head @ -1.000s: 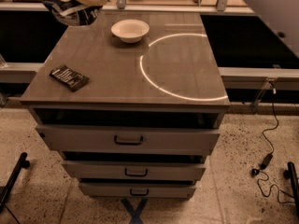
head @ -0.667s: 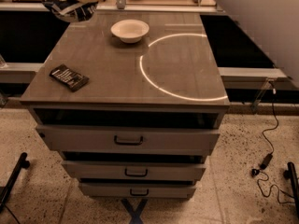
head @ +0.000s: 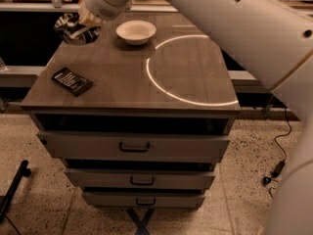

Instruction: Move blue chip bag near rxbar chocolate

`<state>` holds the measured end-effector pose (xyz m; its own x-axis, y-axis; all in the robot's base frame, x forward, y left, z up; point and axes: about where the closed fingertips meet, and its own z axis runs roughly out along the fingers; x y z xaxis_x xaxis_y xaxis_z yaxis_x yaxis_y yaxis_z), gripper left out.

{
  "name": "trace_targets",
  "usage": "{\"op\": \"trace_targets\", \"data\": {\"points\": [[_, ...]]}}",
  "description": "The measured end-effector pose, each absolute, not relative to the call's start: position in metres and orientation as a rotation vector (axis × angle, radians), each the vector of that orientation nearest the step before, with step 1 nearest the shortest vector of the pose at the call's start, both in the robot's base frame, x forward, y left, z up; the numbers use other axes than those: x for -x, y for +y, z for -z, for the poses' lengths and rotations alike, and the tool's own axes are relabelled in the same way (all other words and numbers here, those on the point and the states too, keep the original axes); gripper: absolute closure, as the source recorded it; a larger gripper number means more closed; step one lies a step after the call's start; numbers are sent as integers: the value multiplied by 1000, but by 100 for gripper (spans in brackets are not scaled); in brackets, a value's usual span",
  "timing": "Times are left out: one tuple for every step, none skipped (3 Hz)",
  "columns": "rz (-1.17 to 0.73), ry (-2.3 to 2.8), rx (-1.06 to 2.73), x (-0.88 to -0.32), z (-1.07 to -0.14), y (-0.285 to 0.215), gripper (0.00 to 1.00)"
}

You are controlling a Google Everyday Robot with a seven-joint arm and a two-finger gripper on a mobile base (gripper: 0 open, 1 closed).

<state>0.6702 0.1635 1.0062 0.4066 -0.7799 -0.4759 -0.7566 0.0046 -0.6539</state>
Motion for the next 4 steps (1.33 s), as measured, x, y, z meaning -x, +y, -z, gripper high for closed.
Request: {"op": "trace_targets", "data": {"points": [[12,1325,1793,-685,-961,184,60],[-69,1283,1836,-700,-926,200,38],[-70,1255,1856,-705,-918,203,5],[-71,1253,1859,-705,-917,204,0]]}}
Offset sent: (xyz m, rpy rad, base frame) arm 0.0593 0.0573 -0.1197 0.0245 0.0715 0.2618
